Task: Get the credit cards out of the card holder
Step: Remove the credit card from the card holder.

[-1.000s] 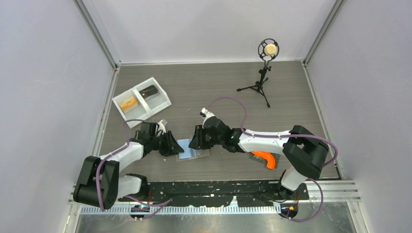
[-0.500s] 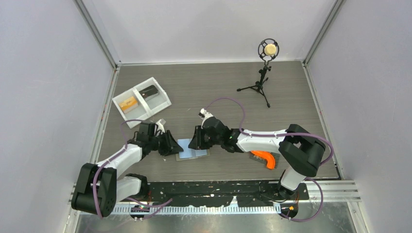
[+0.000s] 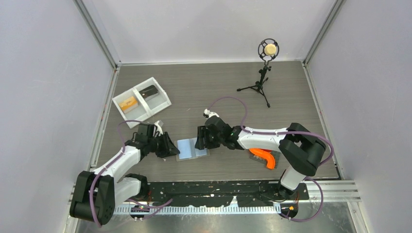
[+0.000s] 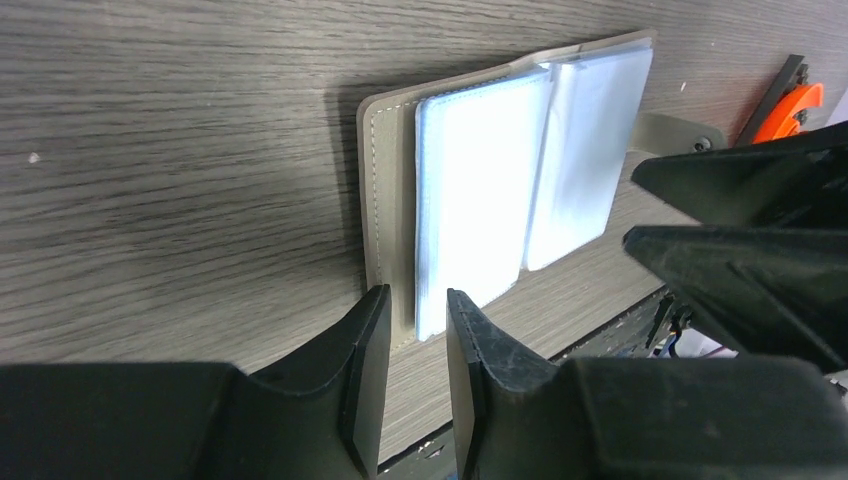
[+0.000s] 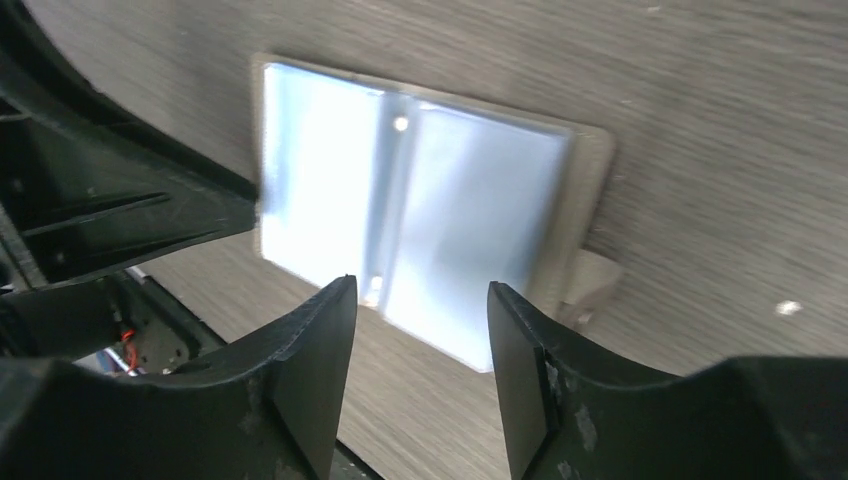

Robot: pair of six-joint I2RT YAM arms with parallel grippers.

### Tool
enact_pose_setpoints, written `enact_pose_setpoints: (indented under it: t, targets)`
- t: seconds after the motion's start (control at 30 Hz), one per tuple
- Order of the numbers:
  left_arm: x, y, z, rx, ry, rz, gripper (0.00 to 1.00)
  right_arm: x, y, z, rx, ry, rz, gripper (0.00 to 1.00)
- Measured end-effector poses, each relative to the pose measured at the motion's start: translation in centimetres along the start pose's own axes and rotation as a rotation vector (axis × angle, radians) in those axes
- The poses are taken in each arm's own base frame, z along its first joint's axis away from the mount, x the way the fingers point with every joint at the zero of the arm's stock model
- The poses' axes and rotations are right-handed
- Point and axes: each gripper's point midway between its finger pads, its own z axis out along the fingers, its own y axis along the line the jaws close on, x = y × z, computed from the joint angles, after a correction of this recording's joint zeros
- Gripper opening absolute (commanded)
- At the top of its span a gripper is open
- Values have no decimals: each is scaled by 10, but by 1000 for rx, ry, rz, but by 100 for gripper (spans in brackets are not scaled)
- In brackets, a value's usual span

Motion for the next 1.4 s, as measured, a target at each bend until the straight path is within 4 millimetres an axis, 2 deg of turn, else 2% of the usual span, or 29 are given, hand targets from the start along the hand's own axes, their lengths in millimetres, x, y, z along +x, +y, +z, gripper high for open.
enact_pose_setpoints:
  t: [0.13, 0.23, 0.5, 0.8, 1.07, 1.27, 1.4]
  targets:
    - [1, 4, 2, -14, 10, 2, 25, -6, -18, -3, 49, -8, 2, 59]
    - [3, 6, 3, -21, 21, -1, 24, -9, -23, -3, 60, -14, 4, 58]
    - [4, 6, 6, -20, 39, -7, 23, -7, -21, -4, 47, -5, 3, 52]
    - [4, 4, 8, -4, 45, -5, 22, -2, -23, 1, 46, 15, 5, 55]
    - [2, 2, 8, 6, 39, 1, 22, 3, -27, 8, 58, 31, 8, 50]
    - [2, 0, 10, 17, 45, 1, 22, 4, -24, 8, 42, 37, 13, 48]
    - [0, -1, 11, 26, 42, 5, 22, 1, -14, 9, -2, 35, 26, 48]
